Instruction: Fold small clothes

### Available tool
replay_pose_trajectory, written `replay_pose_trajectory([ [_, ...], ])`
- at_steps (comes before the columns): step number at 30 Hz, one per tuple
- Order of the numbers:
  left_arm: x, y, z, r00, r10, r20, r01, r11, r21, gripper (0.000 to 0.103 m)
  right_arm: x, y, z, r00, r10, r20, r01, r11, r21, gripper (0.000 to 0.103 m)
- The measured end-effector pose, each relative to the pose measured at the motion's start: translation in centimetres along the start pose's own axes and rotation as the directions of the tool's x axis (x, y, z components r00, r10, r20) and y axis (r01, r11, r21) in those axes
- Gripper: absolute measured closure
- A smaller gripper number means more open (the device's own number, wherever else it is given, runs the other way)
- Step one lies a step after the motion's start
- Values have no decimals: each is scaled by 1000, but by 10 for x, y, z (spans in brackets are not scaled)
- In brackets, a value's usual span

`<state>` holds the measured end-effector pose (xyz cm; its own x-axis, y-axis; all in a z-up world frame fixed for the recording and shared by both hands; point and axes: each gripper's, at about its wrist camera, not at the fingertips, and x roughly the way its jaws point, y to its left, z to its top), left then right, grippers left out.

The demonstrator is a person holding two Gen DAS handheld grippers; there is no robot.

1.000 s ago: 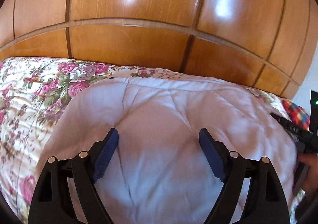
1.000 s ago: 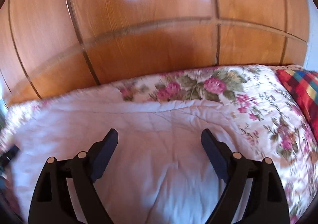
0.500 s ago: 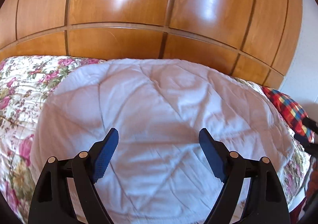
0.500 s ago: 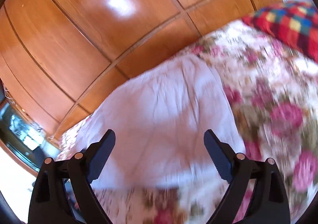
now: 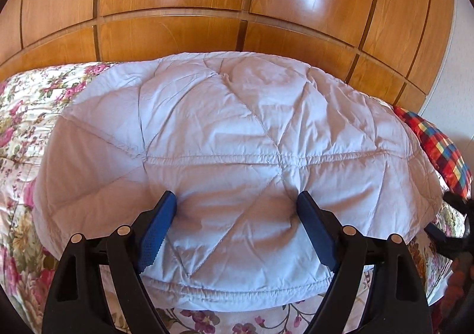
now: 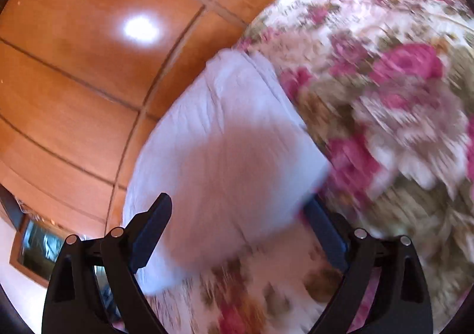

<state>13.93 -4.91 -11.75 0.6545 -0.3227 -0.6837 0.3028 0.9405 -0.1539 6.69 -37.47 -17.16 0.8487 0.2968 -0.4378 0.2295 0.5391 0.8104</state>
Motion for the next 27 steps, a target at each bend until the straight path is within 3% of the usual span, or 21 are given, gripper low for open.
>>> replay_pose_trajectory([
  [7,-13,-16,30,998,-33,58,33,999,11,20,26,4,14,991,59,118,-70,993,91,9],
  [8,-11,-21,36,998,-27,65,26,999,28,20,29,5,16,990,65,122,-76,993,94,14],
  [9,-7,-29,44,998,-6,68,2,999,52,20,32,8,18,990,75,120,-87,992,96,32],
  [10,-2,-33,49,998,5,66,-9,998,65,20,34,9,20,991,80,111,-92,991,101,42],
  [11,6,-38,55,998,16,55,-20,997,79,20,37,8,22,992,71,101,-82,991,110,64],
  [12,18,-43,61,999,32,35,-35,995,98,20,37,7,23,993,66,99,-78,989,125,72],
  [14,36,-50,66,997,75,-1,-74,989,129,20,30,1,27,986,123,115,-141,977,162,78],
  [17,52,-56,61,994,107,-35,-100,983,156,20,12,7,33,980,138,140,-155,981,116,82],
  [21,45,-65,52,997,73,-37,-67,986,151,20,-21,13,37,969,148,200,-170,981,98,83],
  [24,41,-78,42,999,22,-48,-13,984,178,20,-42,9,39,959,123,254,-156,981,115,83],
  [27,48,-97,30,998,25,-52,-12,970,241,20,-46,9,37,966,64,250,-95,989,113,83],
])
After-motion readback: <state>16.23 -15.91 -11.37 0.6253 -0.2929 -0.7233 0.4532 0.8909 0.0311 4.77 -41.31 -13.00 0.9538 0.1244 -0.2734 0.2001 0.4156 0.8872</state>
